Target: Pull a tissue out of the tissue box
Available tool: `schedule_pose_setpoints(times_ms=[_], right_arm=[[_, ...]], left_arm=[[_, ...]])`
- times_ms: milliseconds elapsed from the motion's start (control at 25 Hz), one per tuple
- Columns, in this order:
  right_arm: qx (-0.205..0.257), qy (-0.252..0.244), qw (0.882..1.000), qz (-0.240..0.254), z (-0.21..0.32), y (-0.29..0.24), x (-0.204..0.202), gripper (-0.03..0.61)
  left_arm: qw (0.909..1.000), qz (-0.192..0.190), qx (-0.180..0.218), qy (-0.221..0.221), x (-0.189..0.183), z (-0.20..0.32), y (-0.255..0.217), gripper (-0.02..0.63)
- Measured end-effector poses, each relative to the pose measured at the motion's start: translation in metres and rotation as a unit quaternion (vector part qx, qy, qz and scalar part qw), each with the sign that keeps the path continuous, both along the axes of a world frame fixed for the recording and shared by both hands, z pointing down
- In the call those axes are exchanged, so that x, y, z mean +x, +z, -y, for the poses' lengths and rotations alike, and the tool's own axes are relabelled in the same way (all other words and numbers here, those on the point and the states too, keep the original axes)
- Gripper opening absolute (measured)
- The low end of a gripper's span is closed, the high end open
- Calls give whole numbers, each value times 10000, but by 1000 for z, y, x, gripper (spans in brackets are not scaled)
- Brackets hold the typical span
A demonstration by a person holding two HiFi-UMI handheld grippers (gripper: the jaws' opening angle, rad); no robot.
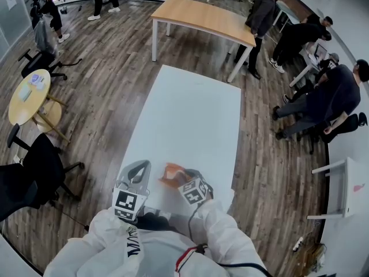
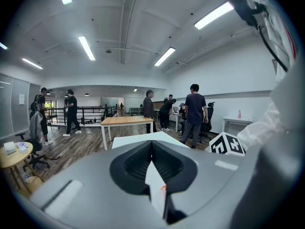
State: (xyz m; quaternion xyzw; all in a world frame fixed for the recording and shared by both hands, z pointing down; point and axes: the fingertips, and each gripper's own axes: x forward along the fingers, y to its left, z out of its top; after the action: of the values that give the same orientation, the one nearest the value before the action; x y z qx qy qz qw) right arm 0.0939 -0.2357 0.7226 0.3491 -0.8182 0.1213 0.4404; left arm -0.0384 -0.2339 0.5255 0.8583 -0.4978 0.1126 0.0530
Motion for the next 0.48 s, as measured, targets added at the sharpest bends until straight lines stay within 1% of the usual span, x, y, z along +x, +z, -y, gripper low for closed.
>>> schedule_pose_setpoints(times_ms=[480], right_arm=[[89, 55, 9999, -13, 0, -4, 1, 31]], left_arm=[[10000, -32, 11, 2, 1, -1, -2, 0]])
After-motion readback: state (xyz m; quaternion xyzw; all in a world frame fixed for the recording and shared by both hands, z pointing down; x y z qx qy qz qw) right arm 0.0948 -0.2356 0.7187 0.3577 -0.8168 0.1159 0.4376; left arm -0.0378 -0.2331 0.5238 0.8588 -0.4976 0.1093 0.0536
